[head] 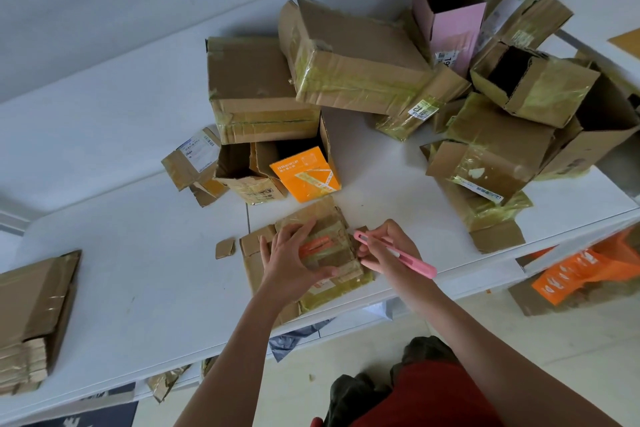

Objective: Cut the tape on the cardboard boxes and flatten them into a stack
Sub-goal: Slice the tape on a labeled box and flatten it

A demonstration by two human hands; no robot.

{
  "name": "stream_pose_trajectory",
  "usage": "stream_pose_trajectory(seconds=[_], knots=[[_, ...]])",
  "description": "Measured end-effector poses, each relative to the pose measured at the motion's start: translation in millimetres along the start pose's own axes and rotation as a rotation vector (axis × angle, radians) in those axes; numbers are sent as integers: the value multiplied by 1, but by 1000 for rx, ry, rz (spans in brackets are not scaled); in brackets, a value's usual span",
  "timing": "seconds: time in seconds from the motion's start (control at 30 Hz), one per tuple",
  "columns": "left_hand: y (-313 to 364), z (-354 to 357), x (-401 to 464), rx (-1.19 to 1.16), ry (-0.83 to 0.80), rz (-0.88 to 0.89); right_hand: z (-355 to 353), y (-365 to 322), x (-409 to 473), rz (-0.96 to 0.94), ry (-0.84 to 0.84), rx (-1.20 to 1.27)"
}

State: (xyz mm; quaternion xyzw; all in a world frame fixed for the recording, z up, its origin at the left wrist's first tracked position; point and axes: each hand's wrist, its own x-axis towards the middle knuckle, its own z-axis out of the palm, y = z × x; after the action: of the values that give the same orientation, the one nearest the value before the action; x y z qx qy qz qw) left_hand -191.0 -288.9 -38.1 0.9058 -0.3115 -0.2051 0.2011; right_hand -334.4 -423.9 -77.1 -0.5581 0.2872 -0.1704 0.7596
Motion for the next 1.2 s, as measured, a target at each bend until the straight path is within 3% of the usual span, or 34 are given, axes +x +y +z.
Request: stream_pose_trajectory(seconds=[0.13,0.3,0.37,0.43,0.53,0.67,0.83,0.9,0.97,1.07,1.13,1.2], knots=[[-1,0,1,0,-15,2,-5,0,-8,40,-13,55],[1,-1,0,9,-16,-13,-23,-12,-12,-29,-121,-133],[1,-1,0,24,-2,-9,-28,-15,-7,-135,-68,-229],[2,-1,-1,35,23,5,-33,-11,5,-299,56,-391],[8,-3,-2,104,53,12,-47,9,31,-541,164,-895],[20,-13,-7,207,109,13,-60,32,53,-444,141,-1346],[23,-26,-12,246,201,22,-55,23,62,-104,-26,-1572],[20,-28,-12,267,258,2,-43,12,63,-174,9,-1486],[17,-25,-13,305,307,-13,-21,-7,55,-237,-7,-1068],[6,-13,-17,263,266,-30,22,-36,35,100,-279,-342],[-2,-9,-18,153,214,-47,43,-35,27,160,-376,-291],[-9,-13,-17,66,257,-68,51,-26,26,7,-288,-453]])
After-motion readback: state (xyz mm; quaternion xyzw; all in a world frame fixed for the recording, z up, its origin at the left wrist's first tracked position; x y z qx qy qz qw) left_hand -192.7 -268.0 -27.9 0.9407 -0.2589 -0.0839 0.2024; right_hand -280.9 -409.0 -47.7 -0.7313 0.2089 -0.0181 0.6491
